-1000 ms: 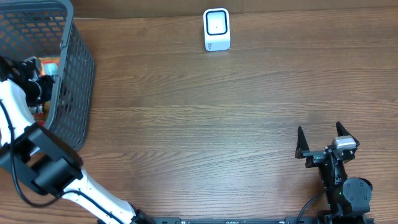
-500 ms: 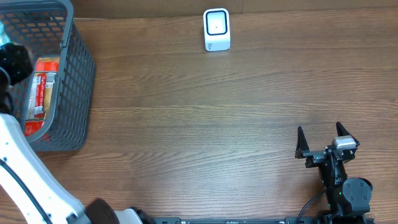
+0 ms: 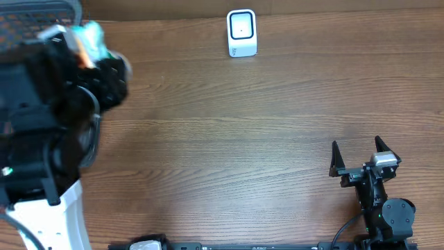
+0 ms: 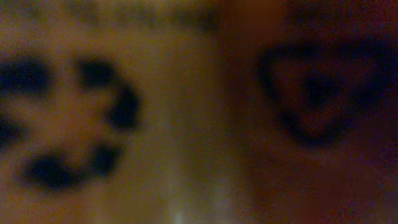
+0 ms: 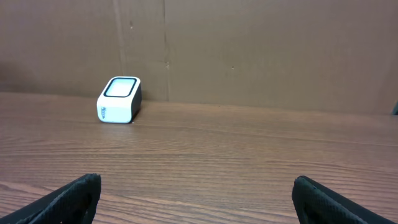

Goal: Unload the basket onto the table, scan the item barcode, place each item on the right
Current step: 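Grasp the teal-and-orange snack packs in the basket with the left gripper, then lift the packs out and carry them toward the scanner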

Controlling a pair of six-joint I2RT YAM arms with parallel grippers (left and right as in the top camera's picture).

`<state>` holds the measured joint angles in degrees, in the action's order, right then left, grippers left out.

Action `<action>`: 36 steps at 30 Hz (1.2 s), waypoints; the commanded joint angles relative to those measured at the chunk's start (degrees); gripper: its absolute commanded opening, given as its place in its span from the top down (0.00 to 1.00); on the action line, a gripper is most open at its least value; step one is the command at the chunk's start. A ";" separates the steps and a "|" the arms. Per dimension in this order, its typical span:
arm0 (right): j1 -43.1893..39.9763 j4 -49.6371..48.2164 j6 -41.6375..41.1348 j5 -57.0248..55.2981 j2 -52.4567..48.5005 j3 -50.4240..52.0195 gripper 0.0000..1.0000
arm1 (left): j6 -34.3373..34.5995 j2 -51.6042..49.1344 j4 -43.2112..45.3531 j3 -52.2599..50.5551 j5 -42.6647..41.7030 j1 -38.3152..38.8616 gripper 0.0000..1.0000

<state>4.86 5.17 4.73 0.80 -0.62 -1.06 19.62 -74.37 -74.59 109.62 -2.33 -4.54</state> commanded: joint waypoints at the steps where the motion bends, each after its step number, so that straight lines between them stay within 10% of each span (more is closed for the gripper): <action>1: -0.07 -0.37 0.26 -0.55 0.39 0.61 0.00 | 8.61 -3.50 -3.63 1.09 6.45 6.32 0.71; 22: -0.07 -0.37 0.24 -0.55 0.39 0.61 0.00 | 24.57 -27.41 -8.35 1.09 13.22 37.97 0.80; 36: -0.07 -0.37 0.26 -0.55 0.39 0.61 0.00 | 25.88 -42.73 8.74 1.09 13.27 51.95 0.82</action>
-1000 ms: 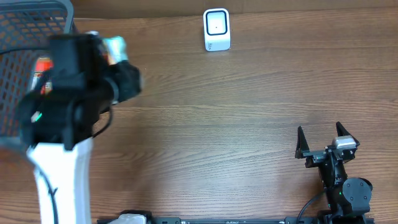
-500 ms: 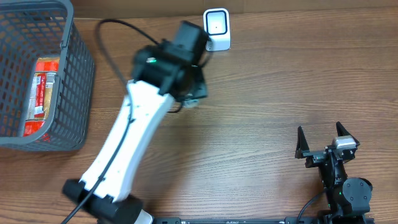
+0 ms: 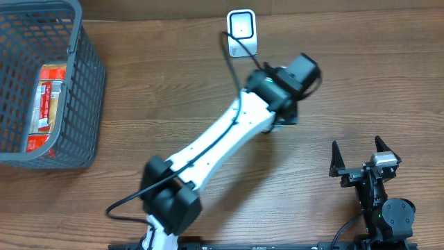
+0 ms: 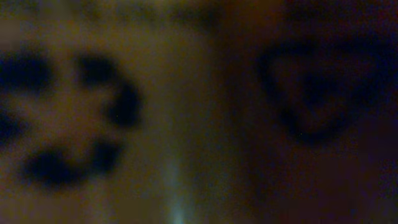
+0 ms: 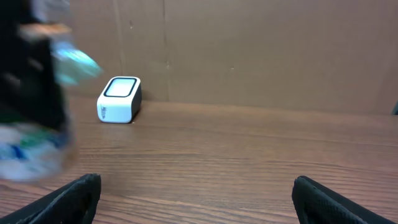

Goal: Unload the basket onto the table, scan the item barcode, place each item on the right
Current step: 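Lift the packs out and carry them toward the scanner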

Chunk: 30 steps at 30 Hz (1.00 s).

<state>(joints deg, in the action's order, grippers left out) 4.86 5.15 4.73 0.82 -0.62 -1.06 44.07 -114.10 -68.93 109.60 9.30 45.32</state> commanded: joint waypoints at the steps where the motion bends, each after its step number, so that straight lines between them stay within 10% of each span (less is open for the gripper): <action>1: -0.07 -0.35 0.26 -0.57 0.39 0.61 0.00 | 1.44 -3.93 4.22 1.11 1.62 2.56 0.82; 30: -0.07 -0.35 0.26 -0.55 0.39 0.61 0.00 | 3.93 -13.11 14.99 -2.49 1.62 8.11 0.73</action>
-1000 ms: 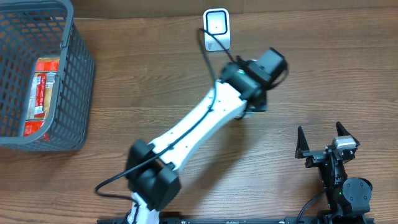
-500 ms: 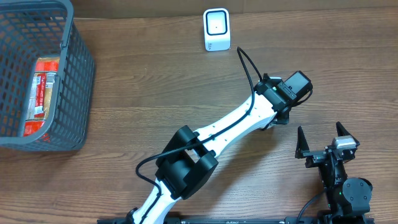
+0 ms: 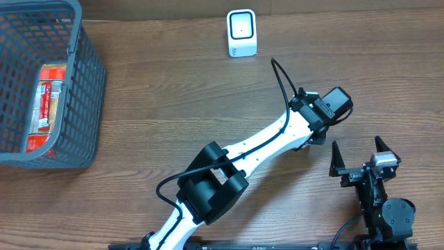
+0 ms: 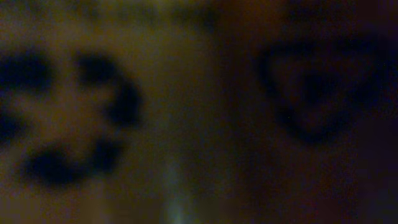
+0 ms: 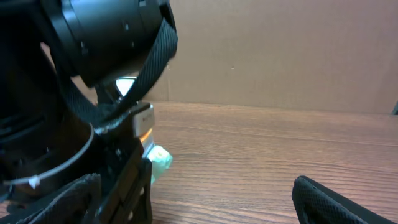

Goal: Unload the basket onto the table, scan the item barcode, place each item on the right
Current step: 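Lift the packs out and carry them toward the scanner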

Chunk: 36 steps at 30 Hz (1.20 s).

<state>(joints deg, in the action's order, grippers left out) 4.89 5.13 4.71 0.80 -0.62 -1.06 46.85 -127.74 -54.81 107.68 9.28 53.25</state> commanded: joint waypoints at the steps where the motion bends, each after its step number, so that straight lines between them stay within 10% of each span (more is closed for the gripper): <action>1: -0.09 -0.33 0.26 -0.55 0.39 0.61 0.00 | 1.14 0.52 1.01 -0.57 1.62 0.17 0.71; 9: -0.09 -0.33 0.26 -0.55 0.39 0.61 0.00 | 0.68 0.52 1.14 -0.57 -0.55 0.17 0.00; 36: -0.09 -0.33 0.28 -0.55 0.39 0.61 0.00 | -14.14 11.54 -3.61 2.21 -7.89 -6.08 0.00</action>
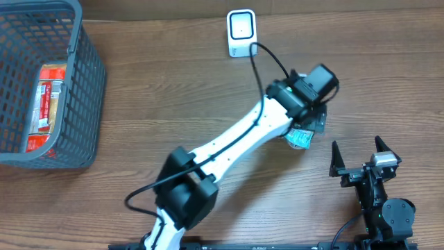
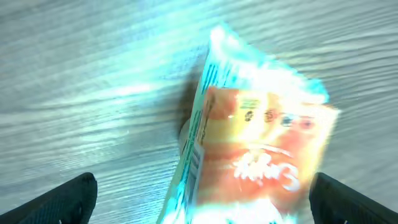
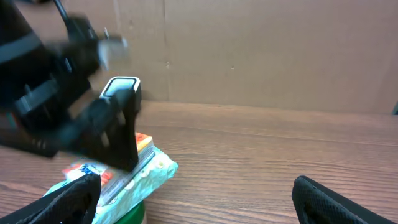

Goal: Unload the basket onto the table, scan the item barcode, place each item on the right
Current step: 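Lift the packs out and carry them toward the scanner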

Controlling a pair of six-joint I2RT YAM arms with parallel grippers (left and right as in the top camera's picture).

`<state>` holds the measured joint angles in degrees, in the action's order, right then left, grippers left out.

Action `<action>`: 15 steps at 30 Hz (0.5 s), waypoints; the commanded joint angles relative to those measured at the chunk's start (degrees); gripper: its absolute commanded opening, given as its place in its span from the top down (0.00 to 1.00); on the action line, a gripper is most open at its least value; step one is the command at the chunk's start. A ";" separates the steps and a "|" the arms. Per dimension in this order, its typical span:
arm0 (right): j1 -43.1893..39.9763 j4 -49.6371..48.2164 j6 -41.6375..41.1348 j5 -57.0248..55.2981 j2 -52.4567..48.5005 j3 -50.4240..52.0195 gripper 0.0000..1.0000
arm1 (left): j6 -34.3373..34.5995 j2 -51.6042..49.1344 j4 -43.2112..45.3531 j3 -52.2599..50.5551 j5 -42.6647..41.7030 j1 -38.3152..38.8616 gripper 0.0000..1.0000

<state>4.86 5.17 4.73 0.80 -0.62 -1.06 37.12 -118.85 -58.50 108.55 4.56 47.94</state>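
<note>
A teal packet with an orange middle (image 1: 302, 136) lies on the table right of centre, in front of the right arm. In the left wrist view the packet (image 2: 249, 143) lies flat under my left gripper (image 2: 202, 199), whose fingers stand wide apart at either side, open. In the overhead view the left gripper (image 1: 314, 117) hangs just above the packet. In the right wrist view the packet (image 3: 134, 171) rests on something round and green (image 3: 127, 214). The white scanner (image 1: 241, 32) stands at the back edge. My right gripper (image 1: 357, 147) is open and holds nothing.
A grey wire basket (image 1: 90, 69) stands at the far left with an orange packet (image 1: 45, 104) inside. In the right wrist view the left gripper's black fingers (image 3: 118, 134) partly hide the scanner (image 3: 121, 84). A brown wall runs behind the table.
My left gripper has opened and the packet now lies on the table under it. The left wrist has drawn back a little toward the scanner. The right arm has not moved.
My left gripper was shut on the packet at the basket on the far left. Then it held the packet near the scanner, then lower and further right in front of the right gripper. Now the packet lies there, let go.
</note>
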 commanded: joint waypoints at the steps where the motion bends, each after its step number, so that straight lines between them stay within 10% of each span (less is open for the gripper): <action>1: -0.07 -0.37 0.24 -0.55 0.39 0.61 0.00 | -4.94 2.91 0.09 1.33 -3.43 -1.01 0.00; 8: -0.07 -0.37 0.26 -0.55 0.39 0.61 0.00 | -14.86 3.58 -1.14 1.33 -10.71 -4.74 0.11; 11: -0.07 -0.37 0.24 -0.55 0.39 0.61 0.00 | -22.88 3.58 -1.25 1.31 -17.42 -7.32 0.39; 15: -0.07 -0.37 0.26 -0.52 0.39 0.61 0.00 | -30.45 3.45 -0.83 1.31 -30.16 -10.80 0.52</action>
<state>4.86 5.13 4.71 0.80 -0.62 -1.06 17.02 -116.88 -59.53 108.81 -12.34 39.88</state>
